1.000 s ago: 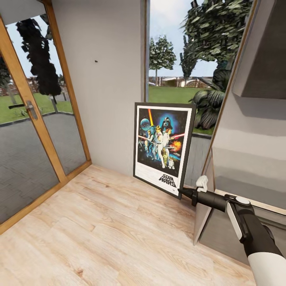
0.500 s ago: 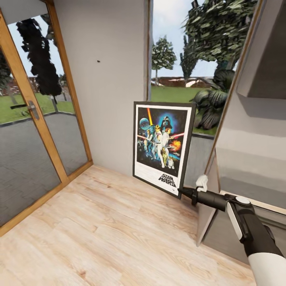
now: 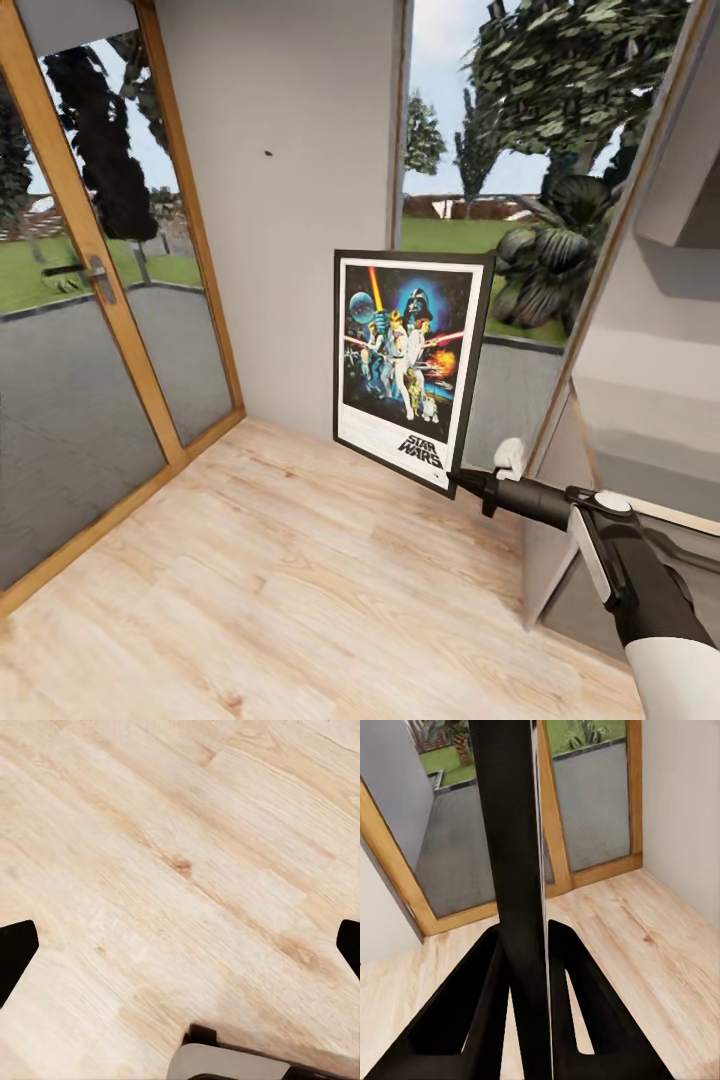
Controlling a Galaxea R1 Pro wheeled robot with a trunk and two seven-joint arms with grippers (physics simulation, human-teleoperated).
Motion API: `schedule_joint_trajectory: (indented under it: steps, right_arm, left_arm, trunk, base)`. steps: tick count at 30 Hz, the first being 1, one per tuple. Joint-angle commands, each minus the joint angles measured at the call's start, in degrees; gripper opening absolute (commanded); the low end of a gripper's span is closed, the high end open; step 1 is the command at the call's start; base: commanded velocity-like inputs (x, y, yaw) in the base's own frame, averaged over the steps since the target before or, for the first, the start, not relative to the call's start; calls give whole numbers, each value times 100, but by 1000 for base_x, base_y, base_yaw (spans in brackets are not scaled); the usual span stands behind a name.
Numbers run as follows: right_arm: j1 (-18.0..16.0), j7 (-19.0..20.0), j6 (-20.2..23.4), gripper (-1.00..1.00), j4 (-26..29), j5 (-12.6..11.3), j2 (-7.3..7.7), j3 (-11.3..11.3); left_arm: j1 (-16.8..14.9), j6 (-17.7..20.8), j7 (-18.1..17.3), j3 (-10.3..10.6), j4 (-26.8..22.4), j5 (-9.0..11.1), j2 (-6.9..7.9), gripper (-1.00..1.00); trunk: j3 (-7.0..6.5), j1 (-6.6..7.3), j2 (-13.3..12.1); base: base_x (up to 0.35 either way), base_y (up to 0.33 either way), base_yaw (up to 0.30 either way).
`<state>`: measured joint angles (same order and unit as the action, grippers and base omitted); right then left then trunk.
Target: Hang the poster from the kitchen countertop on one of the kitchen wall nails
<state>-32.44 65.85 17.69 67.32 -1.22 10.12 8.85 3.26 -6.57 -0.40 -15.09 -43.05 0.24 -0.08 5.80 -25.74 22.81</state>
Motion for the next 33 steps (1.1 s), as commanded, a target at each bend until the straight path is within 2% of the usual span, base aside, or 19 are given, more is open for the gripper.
schedule_joint_trajectory:
  steps: [1,33]
  right_arm:
    - [-4,32,72,-100,4,-24,-3,6]
    - [-5,107,68,-100,51,-18,-6,-4]
  left_arm:
    - [-1,-11,-4,-3,-2,2,-1,100]
    - [-1,-11,-4,-3,-2,2,-1,100]
  trunk:
    - [11,-5,11]
    - [11,-5,11]
  base:
    - [97,299,0]
    - [97,319,-1]
